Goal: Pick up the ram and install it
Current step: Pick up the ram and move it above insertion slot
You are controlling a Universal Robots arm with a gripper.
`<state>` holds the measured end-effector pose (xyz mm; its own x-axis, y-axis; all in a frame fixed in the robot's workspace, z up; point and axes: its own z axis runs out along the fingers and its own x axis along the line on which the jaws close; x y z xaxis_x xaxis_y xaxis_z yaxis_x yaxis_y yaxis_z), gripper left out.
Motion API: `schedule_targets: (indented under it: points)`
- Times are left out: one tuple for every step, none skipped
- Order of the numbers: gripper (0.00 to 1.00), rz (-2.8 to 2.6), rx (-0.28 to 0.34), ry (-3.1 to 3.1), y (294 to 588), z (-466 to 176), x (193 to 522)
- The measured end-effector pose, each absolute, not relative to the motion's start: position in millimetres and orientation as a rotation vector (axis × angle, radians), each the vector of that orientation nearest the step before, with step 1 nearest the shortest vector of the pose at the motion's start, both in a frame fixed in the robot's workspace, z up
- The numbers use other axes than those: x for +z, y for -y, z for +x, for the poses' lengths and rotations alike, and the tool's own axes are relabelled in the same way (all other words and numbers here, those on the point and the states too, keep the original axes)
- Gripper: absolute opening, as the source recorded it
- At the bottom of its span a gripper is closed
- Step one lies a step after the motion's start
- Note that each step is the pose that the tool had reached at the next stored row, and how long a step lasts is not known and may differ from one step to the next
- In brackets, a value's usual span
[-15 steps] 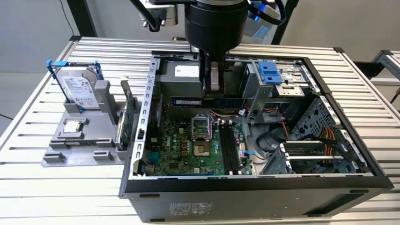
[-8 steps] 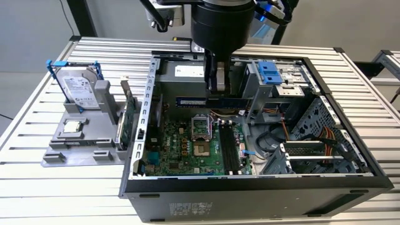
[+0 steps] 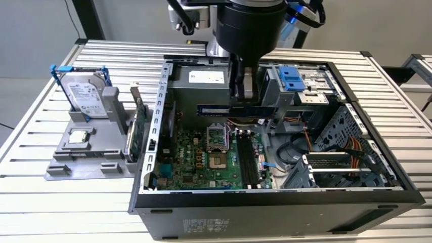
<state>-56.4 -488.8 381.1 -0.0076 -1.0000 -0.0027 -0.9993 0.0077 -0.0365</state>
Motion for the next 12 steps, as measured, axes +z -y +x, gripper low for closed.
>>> schedule_targets:
  points:
    - [0.0,-2.193,-0.037,-2.21,488.8,-55.2,381.1]
    - [0.0,-2.193,-0.037,-2.21,488.8,-54.1,381.1]
    - [0.0,-2.193,-0.037,-2.211,488.8,-53.1,381.1]
    - [0.0,-2.193,-0.037,-2.211,488.8,-52.0,381.1]
    - [0.0,-2.193,-0.037,-2.211,488.8,-50.8,381.1]
    - [0.0,-2.193,-0.037,-2.211,488.8,-49.6,381.1]
    - [0.0,-2.193,-0.037,-2.211,488.8,-48.4,381.1]
    - [0.0,-2.193,-0.037,-2.211,488.8,-47.2,381.1]
    - [0.0,-2.193,-0.037,-2.211,488.8,-46.1,381.1]
    - [0.0,-2.192,-0.037,-2.211,488.8,-44.9,381.1]
    - [0.0,-2.192,-0.037,-2.211,488.8,-43.6,381.1]
    - [0.0,-2.192,-0.037,-2.211,488.8,-42.4,381.1]
